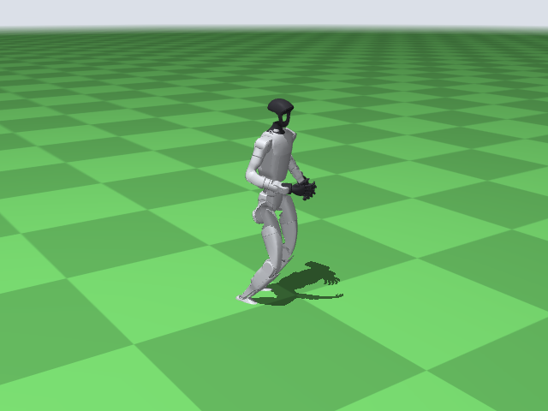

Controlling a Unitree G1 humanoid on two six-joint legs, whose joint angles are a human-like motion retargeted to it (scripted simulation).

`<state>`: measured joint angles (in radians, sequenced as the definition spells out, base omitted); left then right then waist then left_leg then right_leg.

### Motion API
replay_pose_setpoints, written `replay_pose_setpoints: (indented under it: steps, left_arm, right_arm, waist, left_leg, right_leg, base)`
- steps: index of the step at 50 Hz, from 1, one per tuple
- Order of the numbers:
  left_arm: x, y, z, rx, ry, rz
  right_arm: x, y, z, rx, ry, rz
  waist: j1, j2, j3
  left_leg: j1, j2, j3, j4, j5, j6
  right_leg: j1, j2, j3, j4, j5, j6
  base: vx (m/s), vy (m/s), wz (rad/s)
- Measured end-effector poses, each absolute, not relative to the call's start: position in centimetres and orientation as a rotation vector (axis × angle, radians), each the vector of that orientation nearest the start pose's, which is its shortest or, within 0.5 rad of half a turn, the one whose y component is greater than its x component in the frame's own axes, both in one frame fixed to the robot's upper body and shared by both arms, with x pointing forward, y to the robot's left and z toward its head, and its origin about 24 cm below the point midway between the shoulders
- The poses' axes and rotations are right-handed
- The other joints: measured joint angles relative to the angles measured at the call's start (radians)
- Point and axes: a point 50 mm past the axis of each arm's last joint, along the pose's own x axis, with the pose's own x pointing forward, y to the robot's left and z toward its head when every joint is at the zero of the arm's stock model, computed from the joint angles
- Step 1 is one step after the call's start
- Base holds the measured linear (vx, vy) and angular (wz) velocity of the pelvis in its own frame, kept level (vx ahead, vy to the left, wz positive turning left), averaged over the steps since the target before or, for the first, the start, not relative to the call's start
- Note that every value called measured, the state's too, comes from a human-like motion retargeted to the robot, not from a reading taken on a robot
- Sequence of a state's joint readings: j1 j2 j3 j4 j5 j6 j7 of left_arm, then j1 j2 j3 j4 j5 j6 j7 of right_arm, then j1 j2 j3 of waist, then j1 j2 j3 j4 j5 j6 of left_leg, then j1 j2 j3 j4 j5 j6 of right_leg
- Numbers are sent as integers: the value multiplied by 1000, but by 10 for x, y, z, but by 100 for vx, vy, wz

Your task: Dance

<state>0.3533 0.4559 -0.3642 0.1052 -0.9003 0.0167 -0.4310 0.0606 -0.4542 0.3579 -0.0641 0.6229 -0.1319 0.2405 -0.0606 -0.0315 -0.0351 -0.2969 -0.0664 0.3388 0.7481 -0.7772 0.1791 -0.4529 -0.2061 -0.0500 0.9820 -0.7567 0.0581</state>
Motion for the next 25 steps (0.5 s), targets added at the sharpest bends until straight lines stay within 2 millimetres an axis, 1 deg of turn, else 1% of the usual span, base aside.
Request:
replay_pose_setpoints:
  steps: [4,8,13,15,17,18,20,22,25]
  left_arm:
    - [135,163,-41,-569,501,-523]
    - [145,158,-32,-550,445,-579]
    - [163,153,-20,-543,354,-583]
    - [168,152,-17,-551,322,-572]
    - [176,151,-13,-553,286,-559]
    - [179,150,-11,-553,272,-551]
    - [183,149,-10,-555,252,-533]
    - [185,149,-10,-555,240,-522]
    - [181,152,-14,-555,250,-498]
  right_arm:
    - [225,-148,41,119,21,533]
    - [223,-156,36,33,36,511]
    - [217,-163,32,-48,50,494]
    - [213,-164,30,-79,56,500]
    - [212,-164,32,-124,46,515]
    - [212,-163,34,-147,40,527]
    - [212,-161,38,-195,23,558]
    - [216,-158,46,-250,-12,594]
    - [223,-149,60,-309,-85,647]
  waist:
    - [27,-8,-5]
    - [49,9,-9]
    - [77,68,8]
    - [89,87,24]
    - [108,121,42]
    - [121,140,51]
    - [155,180,70]
    - [178,210,81]
    - [209,224,94]
  left_leg:
    - [1,25,-10,17,-3,-7]
    - [-24,87,-28,82,-11,-20]
    - [-80,215,-86,272,-17,-48]
    - [-105,258,-127,376,6,-66]
    - [-156,298,-181,486,33,-83]
    - [-187,296,-228,537,29,-94]
    - [-251,246,-345,628,-26,-119]
    - [-308,240,-392,702,-26,-129]
    - [-382,217,-419,769,2,-132]
  right_leg:
    - [45,19,-28,-69,-21,-4]
    - [82,69,-62,-137,-25,-22]
    - [144,178,-100,-204,-25,-60]
    - [159,214,-104,-192,-34,-73]
    - [185,273,-108,-216,-31,-92]
    - [196,307,-105,-226,-28,-100]
    - [216,375,-90,-239,-21,-113]
    - [246,421,-80,-287,-10,-122]
    - [276,450,-61,-320,-8,-124]
  base:
    - [2,-16,-21]
    - [2,-19,-18]
    - [4,-22,-28]
    - [6,-23,-47]
    - [8,-22,-58]
    - [9,-19,-85]
    - [12,-16,-97]
    - [18,-13,-60]
    - [22,-10,-41]
